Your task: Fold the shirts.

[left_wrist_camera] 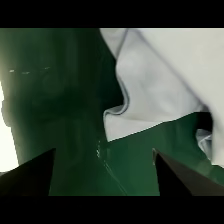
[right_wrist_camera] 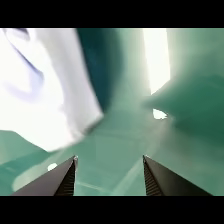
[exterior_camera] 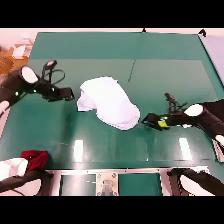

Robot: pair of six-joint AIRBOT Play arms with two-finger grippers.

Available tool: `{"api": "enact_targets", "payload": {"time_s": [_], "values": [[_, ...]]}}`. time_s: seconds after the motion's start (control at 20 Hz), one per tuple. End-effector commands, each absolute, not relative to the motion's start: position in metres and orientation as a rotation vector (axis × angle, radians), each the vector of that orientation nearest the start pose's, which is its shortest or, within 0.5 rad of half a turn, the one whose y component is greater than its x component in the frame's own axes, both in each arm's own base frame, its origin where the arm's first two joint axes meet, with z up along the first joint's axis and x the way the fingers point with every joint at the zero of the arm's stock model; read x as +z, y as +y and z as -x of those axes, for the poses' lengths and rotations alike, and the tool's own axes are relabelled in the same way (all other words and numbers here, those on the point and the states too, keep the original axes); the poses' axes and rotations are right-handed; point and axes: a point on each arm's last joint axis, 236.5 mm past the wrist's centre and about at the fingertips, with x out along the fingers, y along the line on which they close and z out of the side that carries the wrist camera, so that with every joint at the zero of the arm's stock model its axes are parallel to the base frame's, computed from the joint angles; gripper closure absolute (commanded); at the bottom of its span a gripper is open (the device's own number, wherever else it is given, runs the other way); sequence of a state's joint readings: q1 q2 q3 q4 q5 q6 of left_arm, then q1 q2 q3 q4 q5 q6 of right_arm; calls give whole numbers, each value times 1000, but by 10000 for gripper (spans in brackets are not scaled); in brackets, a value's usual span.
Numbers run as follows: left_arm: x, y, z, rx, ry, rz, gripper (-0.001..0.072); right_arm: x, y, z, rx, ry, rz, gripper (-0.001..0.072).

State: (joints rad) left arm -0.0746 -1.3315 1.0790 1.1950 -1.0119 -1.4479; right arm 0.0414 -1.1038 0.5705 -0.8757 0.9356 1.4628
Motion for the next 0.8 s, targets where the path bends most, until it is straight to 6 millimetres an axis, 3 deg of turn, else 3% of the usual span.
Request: {"api": "enact_targets", "payload": {"time_s": [0.0,0.15,0.3,0.35,0.4,0.45,0.5,0.6,0.65,0.75], "values": [[-57,-106,-397,-283,1170,363,-13,-96,169,-286,275,1374,-681,231],[-79,-140,-410,-377,1157,532,-13,-107,182,-291,273,1389,-683,231],[-83,-172,-419,-467,1119,651,-13,-103,180,-308,263,1345,-682,235],[-80,-180,-422,-490,1097,662,-12,-100,181,-314,265,1329,-682,293],[-77,-188,-423,-509,1084,669,117,-95,182,-319,278,1313,-675,470],[-74,-194,-424,-535,1075,658,485,-90,184,-323,303,1299,-653,621],[-67,-199,-424,-570,1069,652,681,-86,187,-322,334,1302,-634,698],[-36,-206,-427,-657,1045,659,683,-67,193,-321,418,1297,-598,699],[-8,-207,-429,-717,1014,664,684,-46,194,-327,452,1268,-597,699],[71,-204,-431,-818,908,650,684,30,184,-355,514,1108,-593,699]]}}
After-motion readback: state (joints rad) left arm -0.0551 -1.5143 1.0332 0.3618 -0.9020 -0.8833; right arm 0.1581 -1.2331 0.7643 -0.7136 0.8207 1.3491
